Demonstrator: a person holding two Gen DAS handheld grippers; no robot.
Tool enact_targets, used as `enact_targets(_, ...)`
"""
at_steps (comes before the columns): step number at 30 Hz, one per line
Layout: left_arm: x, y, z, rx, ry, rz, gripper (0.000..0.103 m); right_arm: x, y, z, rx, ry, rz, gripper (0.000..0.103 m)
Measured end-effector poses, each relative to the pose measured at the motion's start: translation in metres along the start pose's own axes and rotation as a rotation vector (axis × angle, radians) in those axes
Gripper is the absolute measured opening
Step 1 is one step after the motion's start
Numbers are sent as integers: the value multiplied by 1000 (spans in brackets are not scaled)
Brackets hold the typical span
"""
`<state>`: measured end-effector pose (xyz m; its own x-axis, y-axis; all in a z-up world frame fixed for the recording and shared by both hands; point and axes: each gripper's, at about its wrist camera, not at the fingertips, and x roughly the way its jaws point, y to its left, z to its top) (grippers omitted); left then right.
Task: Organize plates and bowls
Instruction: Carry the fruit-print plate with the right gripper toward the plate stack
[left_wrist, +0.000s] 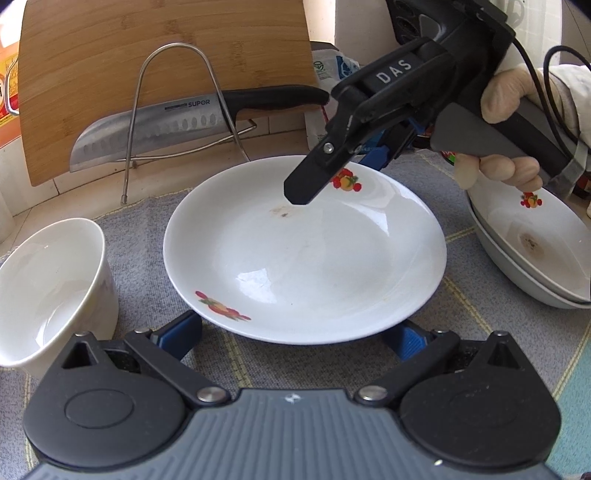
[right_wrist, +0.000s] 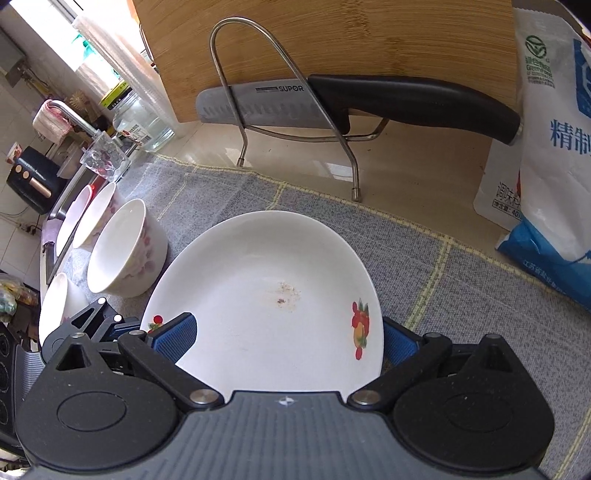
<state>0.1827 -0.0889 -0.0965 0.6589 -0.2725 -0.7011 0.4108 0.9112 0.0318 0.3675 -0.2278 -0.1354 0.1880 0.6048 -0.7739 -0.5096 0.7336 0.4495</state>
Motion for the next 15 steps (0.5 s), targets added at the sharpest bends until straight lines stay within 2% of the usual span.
enact_targets(6,3,4,0,32,-11,-34,103,-1,-5,1,-39,15,48,103)
enact_targets(15,3,5,-2,62,-16,-56,103,1,-12,18,0,118,107,103)
